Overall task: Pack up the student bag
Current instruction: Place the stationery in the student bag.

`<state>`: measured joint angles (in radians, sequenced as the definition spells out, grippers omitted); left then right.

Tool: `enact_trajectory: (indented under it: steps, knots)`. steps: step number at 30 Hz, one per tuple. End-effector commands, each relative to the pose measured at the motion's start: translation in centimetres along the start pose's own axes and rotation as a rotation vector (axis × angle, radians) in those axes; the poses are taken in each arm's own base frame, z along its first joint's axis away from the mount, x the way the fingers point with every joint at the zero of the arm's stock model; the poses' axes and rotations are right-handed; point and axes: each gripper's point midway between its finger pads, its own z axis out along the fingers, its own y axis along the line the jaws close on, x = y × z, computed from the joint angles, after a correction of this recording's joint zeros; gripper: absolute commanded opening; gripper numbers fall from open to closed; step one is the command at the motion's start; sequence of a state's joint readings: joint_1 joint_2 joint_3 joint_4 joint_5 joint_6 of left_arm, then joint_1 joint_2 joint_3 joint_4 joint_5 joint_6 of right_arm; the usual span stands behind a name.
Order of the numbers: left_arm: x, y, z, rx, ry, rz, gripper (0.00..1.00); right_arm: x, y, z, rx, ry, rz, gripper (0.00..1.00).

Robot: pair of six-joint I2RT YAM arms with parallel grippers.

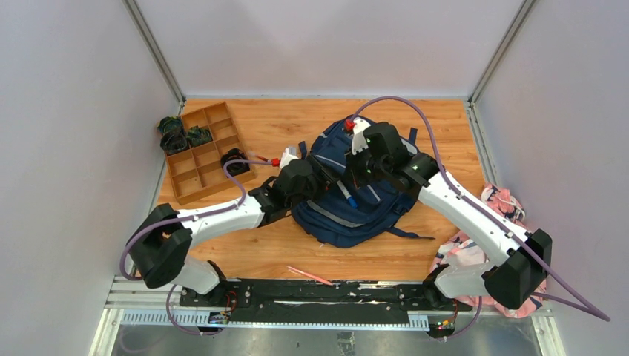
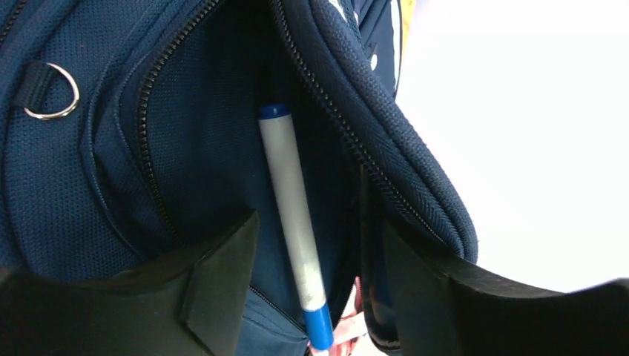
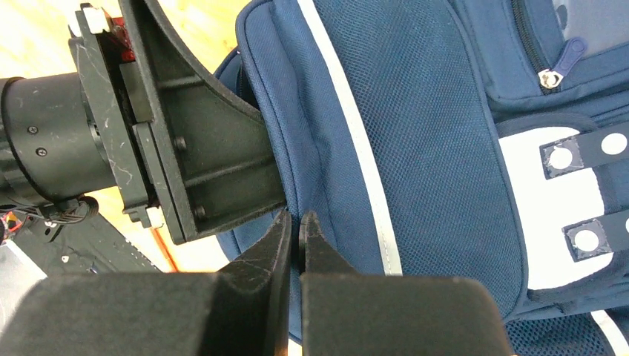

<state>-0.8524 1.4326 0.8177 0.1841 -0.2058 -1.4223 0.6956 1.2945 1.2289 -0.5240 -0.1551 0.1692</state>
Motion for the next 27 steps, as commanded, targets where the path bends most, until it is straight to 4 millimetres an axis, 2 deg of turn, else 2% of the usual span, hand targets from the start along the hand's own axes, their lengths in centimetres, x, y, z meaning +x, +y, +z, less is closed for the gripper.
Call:
enact_trajectory:
  steps: [1, 4, 9, 12, 14, 17, 19, 20, 22, 25, 27]
  knots:
    - [-1.2, -3.6, -0.6, 0.104, -0.036, 0.025, 0.70, -0.4, 1.6, -1.2, -0.058, -0.027, 0.014, 0.00]
    - [-1.3, -3.7, -1.6, 0.122, -0.031, 0.060, 0.67, -0.3, 1.6, -1.1, -0.058, -0.023, 0.015, 0.00]
    - [-1.5, -3.7, -3.3, 0.148, -0.031, 0.067, 0.36, -0.1, 1.6, -0.5, -0.062, -0.011, 0.018, 0.00]
    - [-0.7, -3.6, -4.7, 0.172, 0.007, 0.103, 0.26, -0.2, 1.4, -0.4, -0.051, -0.011, 0.016, 0.00]
    - [0.1, -3.0, -5.7, 0.167, 0.047, 0.142, 0.24, -0.2, 1.0, -0.3, -0.033, -0.012, 0.009, 0.00]
    - [1.1, -0.7, -7.5, 0.098, 0.085, 0.232, 0.24, -0.2, 0.7, -0.2, -0.016, -0.010, 0.003, 0.00]
    - [1.5, 2.5, -9.0, -0.032, 0.097, 0.316, 0.25, -0.1, 0.6, -0.1, -0.012, -0.004, -0.002, 0.00]
    - [1.5, 3.1, -9.6, -0.055, 0.095, 0.364, 0.25, -0.2, 0.6, 0.0, -0.013, -0.003, -0.002, 0.00]
    - [1.6, 5.8, -10.9, -0.139, 0.114, 0.495, 0.27, -0.2, 0.7, 0.1, -0.017, 0.001, -0.003, 0.00]
    - [2.4, 8.5, -12.2, -0.157, 0.201, 0.717, 0.31, -0.1, 0.8, 0.4, -0.027, 0.010, -0.002, 0.00]
    - [3.3, 9.3, -13.0, -0.109, 0.303, 0.873, 0.35, -0.1, 0.9, 0.6, -0.032, 0.015, 0.000, 0.00]
